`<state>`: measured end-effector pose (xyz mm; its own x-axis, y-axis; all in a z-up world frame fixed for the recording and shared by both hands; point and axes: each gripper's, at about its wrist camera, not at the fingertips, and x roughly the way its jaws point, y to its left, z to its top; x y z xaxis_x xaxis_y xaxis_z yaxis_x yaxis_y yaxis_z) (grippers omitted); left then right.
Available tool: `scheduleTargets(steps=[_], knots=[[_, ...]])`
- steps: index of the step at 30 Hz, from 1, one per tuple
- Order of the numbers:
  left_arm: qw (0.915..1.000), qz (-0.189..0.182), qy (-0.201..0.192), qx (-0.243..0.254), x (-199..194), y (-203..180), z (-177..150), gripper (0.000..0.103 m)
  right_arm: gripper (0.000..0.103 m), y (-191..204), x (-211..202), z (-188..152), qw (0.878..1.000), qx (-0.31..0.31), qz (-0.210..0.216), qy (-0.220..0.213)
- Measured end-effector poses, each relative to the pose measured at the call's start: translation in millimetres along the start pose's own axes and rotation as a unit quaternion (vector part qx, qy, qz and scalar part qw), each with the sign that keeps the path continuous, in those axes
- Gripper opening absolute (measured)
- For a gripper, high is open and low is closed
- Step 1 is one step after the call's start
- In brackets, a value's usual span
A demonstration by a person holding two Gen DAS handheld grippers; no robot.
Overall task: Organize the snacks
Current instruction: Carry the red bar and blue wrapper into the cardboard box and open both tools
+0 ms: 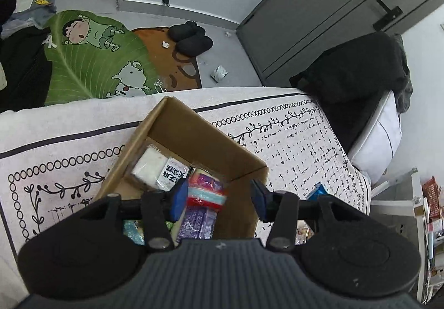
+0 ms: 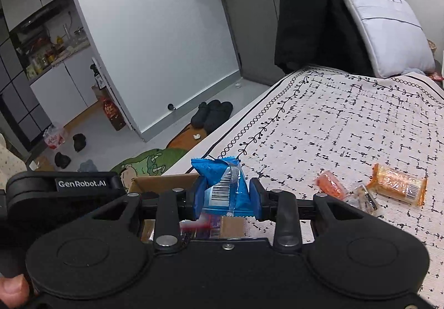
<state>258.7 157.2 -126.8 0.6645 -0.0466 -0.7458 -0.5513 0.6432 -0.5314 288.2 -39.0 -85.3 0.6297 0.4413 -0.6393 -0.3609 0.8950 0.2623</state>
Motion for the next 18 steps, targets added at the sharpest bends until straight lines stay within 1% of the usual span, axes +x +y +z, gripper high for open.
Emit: scheduleTargets(steps=[2, 5, 11, 14, 16, 18], knots=[[1.0000, 0.005, -0.006, -0.001, -2, 1, 2, 0.059, 0.033, 3, 2, 0, 1.000, -0.001, 0.001, 0.002], [0.9998, 0.008, -0.014, -0.009, -5, 5, 5, 0.065, 0.033, 8, 5, 1, 1.000, -0.002, 0.004, 0.004], [0.9993, 0.013, -0.024, -0.026, -10, 12, 10, 0.068, 0.034, 18, 7, 3, 1.000, 0.002, 0.017, 0.005], [0.9991, 0.017, -0.022, -0.032, -9, 15, 11, 0.069, 0.035, 20, 6, 5, 1.000, 0.003, 0.027, 0.007], [0.9991, 0.017, -0.021, -0.033, -10, 15, 11, 0.069, 0.036, 20, 4, 6, 1.000, 0.002, 0.026, 0.004], [0.9992, 0.017, -0.022, -0.030, -11, 13, 11, 0.072, 0.038, 16, 2, 8, 1.000, 0.005, 0.022, 0.004]])
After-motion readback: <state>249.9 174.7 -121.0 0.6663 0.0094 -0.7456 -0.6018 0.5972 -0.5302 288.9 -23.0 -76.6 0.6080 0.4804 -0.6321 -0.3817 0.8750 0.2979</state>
